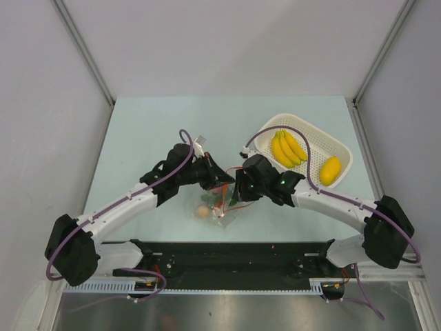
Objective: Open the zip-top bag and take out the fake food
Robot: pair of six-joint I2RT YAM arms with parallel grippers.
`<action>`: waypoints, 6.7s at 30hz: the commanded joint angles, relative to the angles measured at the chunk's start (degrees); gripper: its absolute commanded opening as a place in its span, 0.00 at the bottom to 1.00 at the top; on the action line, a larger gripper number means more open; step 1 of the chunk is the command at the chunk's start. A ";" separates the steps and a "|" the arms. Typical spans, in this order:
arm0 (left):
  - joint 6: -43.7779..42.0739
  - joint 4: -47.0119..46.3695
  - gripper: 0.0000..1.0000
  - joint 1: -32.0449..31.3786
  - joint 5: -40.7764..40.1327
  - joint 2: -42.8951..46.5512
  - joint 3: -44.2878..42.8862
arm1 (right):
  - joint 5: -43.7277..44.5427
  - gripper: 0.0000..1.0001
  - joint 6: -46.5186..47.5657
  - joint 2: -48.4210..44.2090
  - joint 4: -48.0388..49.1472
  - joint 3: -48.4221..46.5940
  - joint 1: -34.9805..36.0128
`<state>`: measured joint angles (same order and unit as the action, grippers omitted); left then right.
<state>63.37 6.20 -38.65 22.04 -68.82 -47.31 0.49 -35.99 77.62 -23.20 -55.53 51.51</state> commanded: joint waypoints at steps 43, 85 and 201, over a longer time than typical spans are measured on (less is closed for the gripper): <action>0.17 -2.95 0.00 -1.07 5.73 -0.53 0.11 | -9.63 0.23 -2.86 13.26 19.99 7.36 -6.95; -21.36 12.43 0.00 1.04 3.88 1.49 -3.22 | -11.39 0.00 3.82 -14.62 -15.03 0.34 -54.04; -0.80 -5.05 0.00 -8.63 5.73 -8.27 -2.61 | -18.69 0.42 -9.80 21.25 28.39 12.28 -7.30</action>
<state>62.48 3.31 -46.61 25.82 -78.74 -50.92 -20.01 -45.67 96.49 4.99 -43.64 43.53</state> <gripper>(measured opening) 0.005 0.468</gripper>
